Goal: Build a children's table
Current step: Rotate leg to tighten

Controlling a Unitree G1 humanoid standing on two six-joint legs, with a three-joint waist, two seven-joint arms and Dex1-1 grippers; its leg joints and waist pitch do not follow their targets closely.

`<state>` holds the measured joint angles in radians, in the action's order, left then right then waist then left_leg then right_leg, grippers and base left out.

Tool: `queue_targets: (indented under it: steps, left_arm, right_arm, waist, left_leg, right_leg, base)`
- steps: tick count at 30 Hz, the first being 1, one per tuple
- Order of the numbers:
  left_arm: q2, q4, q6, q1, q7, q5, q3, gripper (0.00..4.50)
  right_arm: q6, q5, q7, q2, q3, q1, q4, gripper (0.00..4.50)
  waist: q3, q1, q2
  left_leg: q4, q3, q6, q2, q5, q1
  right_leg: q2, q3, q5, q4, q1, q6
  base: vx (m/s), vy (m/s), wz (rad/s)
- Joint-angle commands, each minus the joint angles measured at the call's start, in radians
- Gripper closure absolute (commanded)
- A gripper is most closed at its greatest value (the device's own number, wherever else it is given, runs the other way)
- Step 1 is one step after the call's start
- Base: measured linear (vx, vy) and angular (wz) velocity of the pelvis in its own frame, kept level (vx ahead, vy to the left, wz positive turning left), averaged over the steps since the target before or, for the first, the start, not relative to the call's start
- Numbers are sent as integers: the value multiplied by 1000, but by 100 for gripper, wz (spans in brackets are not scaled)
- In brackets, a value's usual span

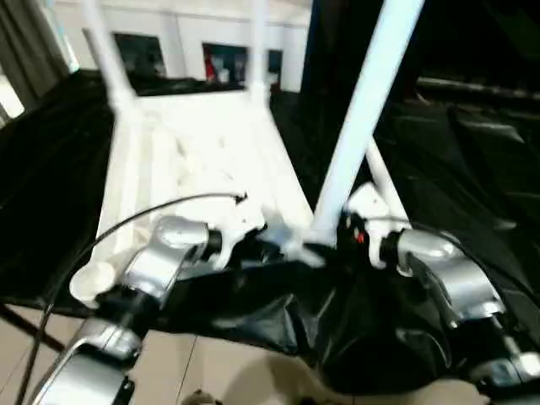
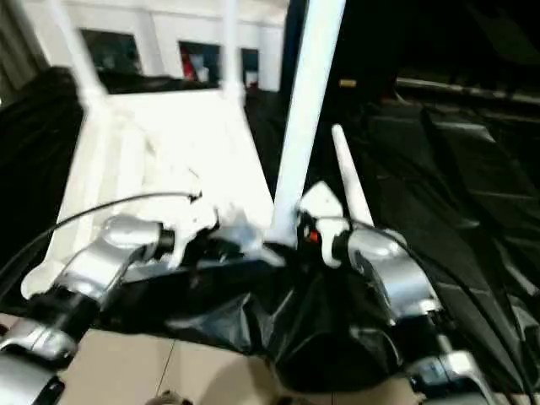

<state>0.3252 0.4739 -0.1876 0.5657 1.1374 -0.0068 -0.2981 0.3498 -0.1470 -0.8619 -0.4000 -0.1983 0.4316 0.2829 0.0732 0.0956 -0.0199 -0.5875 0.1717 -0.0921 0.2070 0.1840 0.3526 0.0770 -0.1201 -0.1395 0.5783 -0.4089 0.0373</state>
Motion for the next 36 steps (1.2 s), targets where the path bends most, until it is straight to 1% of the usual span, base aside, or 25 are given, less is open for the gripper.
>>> queue_targets:
  steps: [1,4,5,6,8,9,10,11,12,14,15,19,21,23,26,27,28,29,30,31,32,33,34,35,36]
  left_arm:
    - [-15,-73,18,15,49,-63,-9,450]
    - [-5,-97,10,1,59,-69,-9,450]
    - [-3,-104,7,-2,62,-70,-9,450]
    - [-1,-111,5,-7,63,-71,-10,450]
    - [-1,-115,3,-9,64,-72,-10,450]
    - [0,-116,2,-10,65,-72,-9,450]
    - [0,-123,-2,-13,68,-70,-7,450]
    - [1,-131,-7,-16,71,-69,-6,450]
    - [2,-137,-12,-19,70,-71,-8,450]
    - [3,-138,-13,-19,69,-71,-9,450]
    - [4,-140,-14,-21,69,-72,-9,450]
    - [5,-143,-18,-26,65,-72,-8,450]
    - [-9,-122,-25,-21,25,-65,4,450]
    - [-37,-82,-42,-5,-58,-41,22,450]
    - [-81,-14,-62,28,-188,0,40,450]
    - [-110,27,-76,50,-270,20,52,450]
    - [-130,48,-94,63,-314,26,60,450]
    - [-153,70,-113,79,-365,33,69,450]
    - [-184,103,-133,101,-429,40,79,450]
    - [-200,120,-142,113,-461,43,84,450]
    - [-226,149,-145,132,-504,50,85,450]
    - [-278,214,-138,167,-578,63,86,450]
    - [-280,217,-137,169,-582,64,85,450]
    - [-295,239,-128,179,-609,72,83,450]
    - [-310,263,-115,191,-635,81,81,450]
  right_arm:
    - [18,2,-7,-16,-3,-4,-22,22]
    - [34,-7,-22,-26,-10,-10,-43,43]
    - [38,-7,-29,-28,-11,-11,-48,65]
    - [41,-7,-35,-28,-12,-12,-51,65]
    - [42,-7,-38,-29,-12,-12,-53,82]
    - [42,-7,-40,-29,-12,-12,-54,88]
    - [43,-9,-46,-29,-12,-13,-57,88]
    - [44,-13,-52,-31,-13,-14,-60,110]
    - [45,-14,-55,-31,-14,-16,-63,117]
    - [46,-14,-56,-31,-15,-17,-65,126]
    - [45,-12,-55,-29,-17,-19,-66,146]
    - [48,-8,-49,-21,-17,-25,-62,161]
    - [61,4,12,3,-2,-26,-40,165]
    - [67,13,111,49,34,-23,1,172]
    - [69,31,273,120,87,-16,60,174]
    - [70,35,368,161,119,-10,94,174]
    - [67,31,426,188,143,-4,116,174]
    - [61,26,483,215,166,4,142,174]
    - [46,17,570,255,201,20,183,175]
    - [35,12,615,276,218,28,205,175]
    - [5,-6,682,312,249,50,251,175]
    - [-72,-14,803,372,287,101,347,175]
    - [-75,-13,806,375,288,104,352,175]
    - [-93,-12,823,392,287,122,379,175]
    - [-103,-2,824,411,278,144,399,175]
  waist:
    - [-68,-3,-9]
    - [-69,-3,-10]
    - [-69,-3,-10]
    - [-71,-3,-11]
    - [-71,-3,-10]
    - [-71,-3,-10]
    - [-71,-3,-11]
    - [-72,-3,-13]
    - [-71,-3,-14]
    - [-71,-3,-13]
    - [-72,-3,-14]
    - [-73,-3,-13]
    - [-74,-5,-12]
    - [-73,-8,-11]
    - [-74,-15,-14]
    - [-75,-18,-12]
    - [-74,-19,-10]
    - [-76,-21,-12]
    - [-75,-23,-3]
    - [-77,-24,-6]
    - [-77,-21,6]
    - [-78,-28,8]
    - [-80,-30,4]
    - [-81,-33,10]
    - [-81,-33,11]
  left_leg:
    - [67,-3,69,24,192,-4]
    - [67,-3,71,24,177,-2]
    - [67,-3,71,24,174,-1]
    - [67,-4,71,26,168,-1]
    - [67,-3,72,27,165,-2]
    - [66,-3,73,26,160,0]
    - [66,-3,73,25,162,0]
    - [66,-3,73,26,159,0]
    - [66,-2,74,26,160,-1]
    - [65,-2,74,25,159,0]
    - [65,-2,73,25,158,0]
    - [65,-2,72,25,150,0]
    - [65,-2,69,25,149,1]
    - [65,-2,62,23,155,1]
    - [64,-2,43,18,163,2]
    - [63,-2,39,15,166,-2]
    - [63,-3,38,15,169,-2]
    - [62,-2,38,14,166,-1]
    - [62,-1,34,14,173,-7]
    - [62,-4,32,13,165,-3]
    - [63,-4,32,13,165,-4]
    - [62,-5,30,12,172,-1]
    - [63,-4,30,13,170,-3]
    - [62,-5,31,12,165,1]
    - [63,-6,36,13,163,1]
  right_leg:
    - [74,56,-436,-80,57,100]
    - [74,57,-434,-78,57,93]
    - [74,57,-432,-78,57,92]
    - [74,57,-415,-75,58,97]
    - [73,58,-402,-74,56,103]
    - [73,58,-390,-72,58,107]
    - [74,58,-392,-72,58,108]
    - [75,58,-391,-71,59,110]
    - [74,58,-398,-73,58,108]
    - [74,58,-406,-74,58,103]
    - [75,58,-409,-74,58,100]
    - [74,59,-399,-72,58,99]
    - [73,58,-393,-71,58,102]
    - [73,57,-407,-74,58,99]
    - [73,54,-456,-82,58,76]
    - [72,52,-477,-88,55,66]
    - [73,52,-477,-87,55,67]
    - [72,52,-474,-87,57,65]
    - [73,51,-483,-92,50,67]
    - [72,50,-470,-88,55,68]
    - [71,50,-455,-87,55,70]
    - [69,50,-426,-86,55,80]
    - [68,51,-410,-85,54,84]
    - [66,50,-370,-80,58,92]
    - [66,51,-347,-78,60,98]
  base:
    - [0,0,0]
    - [0,0,0]
    - [0,0,0]
    - [0,0,0]
    - [0,0,0]
    - [0,0,0]
    - [0,0,0]
    - [0,0,0]
    - [0,0,0]
    - [0,0,0]
    - [0,0,0]
    - [0,0,0]
    - [0,0,0]
    - [0,0,0]
    - [0,0,0]
    - [0,0,0]
    - [0,0,0]
    - [0,0,0]
    - [0,0,0]
    - [0,0,0]
    - [0,0,0]
    - [0,0,0]
    - [0,0,0]
    - [0,0,0]
    - [0,0,0]
